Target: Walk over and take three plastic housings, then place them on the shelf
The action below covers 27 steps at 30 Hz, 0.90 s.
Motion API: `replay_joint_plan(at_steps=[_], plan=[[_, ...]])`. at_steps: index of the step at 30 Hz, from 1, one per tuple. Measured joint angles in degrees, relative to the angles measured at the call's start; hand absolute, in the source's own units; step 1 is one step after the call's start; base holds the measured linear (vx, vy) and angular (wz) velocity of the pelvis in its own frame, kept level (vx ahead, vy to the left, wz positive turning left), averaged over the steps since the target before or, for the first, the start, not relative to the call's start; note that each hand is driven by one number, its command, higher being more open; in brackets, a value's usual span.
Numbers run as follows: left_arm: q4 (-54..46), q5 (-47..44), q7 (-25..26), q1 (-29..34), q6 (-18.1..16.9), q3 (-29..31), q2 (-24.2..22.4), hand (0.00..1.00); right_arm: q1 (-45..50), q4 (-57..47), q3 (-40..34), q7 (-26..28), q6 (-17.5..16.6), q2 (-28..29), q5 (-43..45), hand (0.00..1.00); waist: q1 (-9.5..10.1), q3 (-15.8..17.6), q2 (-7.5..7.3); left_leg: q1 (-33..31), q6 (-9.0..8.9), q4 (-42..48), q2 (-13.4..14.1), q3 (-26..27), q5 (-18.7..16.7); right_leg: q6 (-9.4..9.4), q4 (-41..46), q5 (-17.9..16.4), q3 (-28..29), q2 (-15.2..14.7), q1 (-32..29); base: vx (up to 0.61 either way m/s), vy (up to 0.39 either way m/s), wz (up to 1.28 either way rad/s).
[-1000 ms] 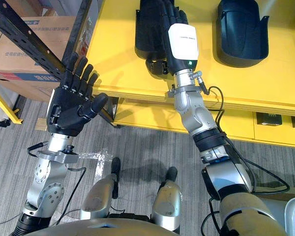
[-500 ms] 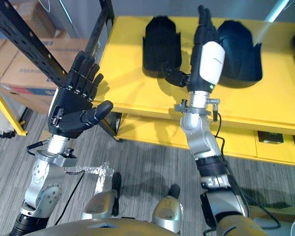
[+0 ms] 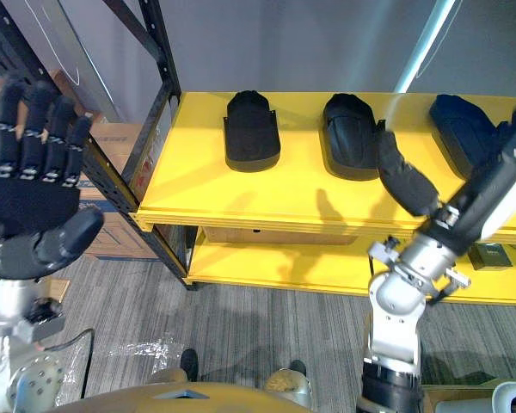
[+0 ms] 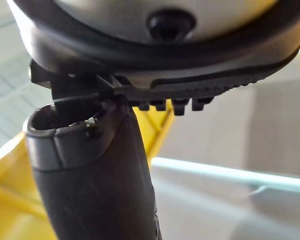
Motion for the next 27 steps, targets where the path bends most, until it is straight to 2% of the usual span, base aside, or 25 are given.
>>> replay_joint_plan(at_steps=[2,4,8,12,14,18,21,23,25,27], plan=[[0.0,-1.6,-2.8,2.3,0.4,3.6,-1.2,1.00,2.8,3.0,-3.2,1.2,1.5,2.2,4.2,1.00,-0.33,-0.6,0.35,0.1,0.25,0.0,0.0,0.3,0.3,0.25,-0.2,0.4,0.3,0.1,0.0,0.01,0.002,-0.06],[0.3,-1.6,-2.6,2.5,0.9,5.0,-1.5,1.00,4.0,4.0,-4.8,2.8,2.3,3.1,6.7,1.00,-0.34,-0.8,0.39,0.1,0.24,0.0,0.1,0.5,0.3,0.18,-0.5,0.7,0.6,0.2,0.0,0.02,-0.003,-0.06],[0.6,-1.6,-3.4,2.2,2.5,6.3,-1.8,1.00,4.6,4.7,-4.9,12.3,2.1,3.3,14.9,1.00,-0.58,-1.7,0.47,0.1,0.14,0.0,0.4,0.6,0.4,0.11,-0.8,1.0,0.8,0.5,0.1,0.00,-0.002,-0.03],[0.9,-1.5,-3.0,1.4,3.0,5.6,-1.7,1.00,3.0,4.7,2.2,18.5,1.6,2.5,17.4,1.00,-0.24,-2.7,-0.75,0.1,0.05,0.0,0.6,0.6,0.4,0.10,-0.8,1.0,0.8,0.8,0.1,-0.01,-0.001,0.00],[1.6,-1.4,-2.6,0.7,3.9,3.9,-1.5,1.00,0.2,4.8,8.8,20.9,1.5,0.7,17.2,1.00,0.09,-2.9,-1.56,0.1,0.03,0.0,0.6,0.4,0.4,0.09,-0.7,1.0,0.7,0.8,0.2,-0.04,0.000,0.02],[2.9,-1.2,0.4,-0.7,5.2,-0.5,-0.4,1.00,-4.8,5.2,14.9,22.6,1.0,-1.7,16.7,1.00,1.36,-3.0,-1.98,-0.1,0.04,0.0,0.6,-0.5,0.6,0.07,-0.5,1.0,0.0,0.7,0.3,-0.03,0.000,0.10],[2.9,0.3,6.5,-0.7,5.3,-3.1,-0.3,1.00,-8.8,5.4,16.3,22.5,1.0,-2.1,15.5,1.00,1.46,-2.9,-2.08,-1.1,0.11,0.0,0.5,-1.5,1.1,-0.17,0.0,0.9,-1.0,0.6,0.0,-0.03,-0.004,0.18],[2.9,2.2,10.4,-0.9,5.3,-4.5,-0.3,1.00,-12.1,6.4,17.1,22.1,1.1,-3.1,14.7,1.00,1.44,-1.7,-2.29,-1.4,0.08,0.0,0.5,-1.9,1.3,-0.23,0.3,0.8,-1.3,0.6,-0.2,-0.04,-0.004,0.08],[2.9,3.2,11.5,-1.1,5.3,-5.7,-0.3,1.00,-14.2,7.6,17.6,21.7,1.5,-4.5,14.6,1.00,1.44,-1.2,-2.51,-2.7,0.07,0.0,0.5,-2.2,1.7,-0.28,0.3,0.8,-1.5,0.6,-1.3,-0.06,0.000,0.10],[3.0,3.3,12.2,-2.6,5.3,-8.6,-0.3,1.00,-18.9,10.6,18.6,19.8,2.9,-6.2,14.6,1.00,1.43,0.7,-2.52,-4.4,0.18,0.0,0.5,-2.6,2.5,-0.28,1.1,0.9,-1.6,0.6,-3.3,-0.06,0.001,0.11]])
